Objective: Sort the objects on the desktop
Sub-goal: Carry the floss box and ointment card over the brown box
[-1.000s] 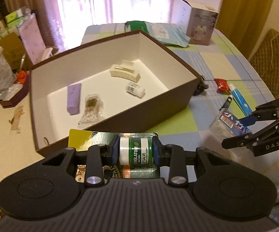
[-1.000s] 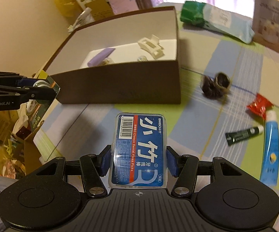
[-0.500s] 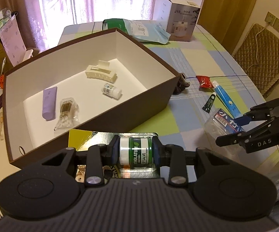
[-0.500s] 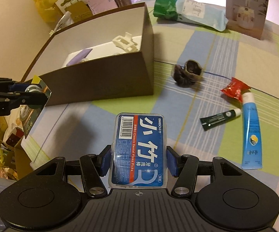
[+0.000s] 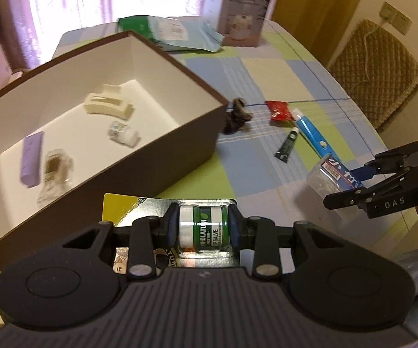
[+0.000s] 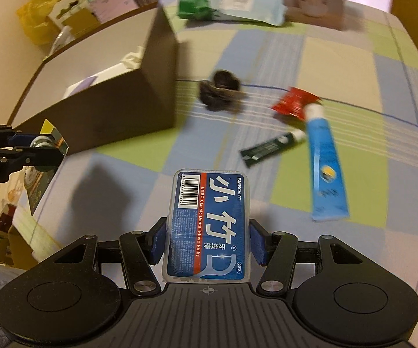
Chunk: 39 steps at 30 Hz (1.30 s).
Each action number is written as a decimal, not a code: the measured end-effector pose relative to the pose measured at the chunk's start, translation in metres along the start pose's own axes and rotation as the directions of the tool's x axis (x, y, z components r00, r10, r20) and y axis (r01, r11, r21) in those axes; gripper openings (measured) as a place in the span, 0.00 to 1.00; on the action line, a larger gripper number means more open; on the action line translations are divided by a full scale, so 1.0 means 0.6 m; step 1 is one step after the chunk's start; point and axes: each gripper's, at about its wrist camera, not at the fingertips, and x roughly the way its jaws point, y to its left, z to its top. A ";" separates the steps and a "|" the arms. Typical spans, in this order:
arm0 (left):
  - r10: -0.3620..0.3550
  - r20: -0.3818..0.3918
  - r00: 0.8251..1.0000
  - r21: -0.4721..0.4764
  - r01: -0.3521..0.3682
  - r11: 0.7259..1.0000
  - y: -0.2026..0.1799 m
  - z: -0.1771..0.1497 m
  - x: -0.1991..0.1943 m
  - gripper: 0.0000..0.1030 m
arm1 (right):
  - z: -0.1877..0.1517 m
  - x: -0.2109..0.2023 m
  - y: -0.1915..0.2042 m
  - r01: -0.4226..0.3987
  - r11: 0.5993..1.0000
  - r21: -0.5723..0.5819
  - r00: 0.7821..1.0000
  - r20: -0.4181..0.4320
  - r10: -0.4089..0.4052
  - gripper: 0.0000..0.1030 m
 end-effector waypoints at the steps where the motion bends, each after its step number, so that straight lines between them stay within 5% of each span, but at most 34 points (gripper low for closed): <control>1: -0.009 -0.006 1.000 0.007 0.009 1.000 -0.004 0.003 0.006 0.29 | -0.002 -0.002 -0.007 0.007 1.000 0.013 1.000 -0.002 -0.007 0.58; 11: -0.082 -0.031 0.996 0.071 0.084 0.994 -0.035 0.033 0.041 0.29 | 0.000 -0.019 -0.036 0.032 0.997 0.063 0.999 -0.005 -0.032 0.58; 19: -0.066 0.021 0.998 0.055 0.065 0.996 -0.019 0.042 0.010 0.29 | 0.039 -0.013 0.003 -0.023 1.000 -0.013 1.000 0.020 0.023 0.58; 29: 0.044 0.093 0.995 -0.020 -0.042 0.999 0.069 0.042 -0.063 0.29 | 0.124 0.004 0.098 -0.135 0.969 -0.207 0.988 0.044 0.147 0.58; 39: 0.185 0.151 0.971 -0.009 -0.185 0.983 0.182 0.068 -0.113 0.29 | 0.247 0.026 0.204 -0.178 0.902 -0.393 0.962 0.124 0.244 0.58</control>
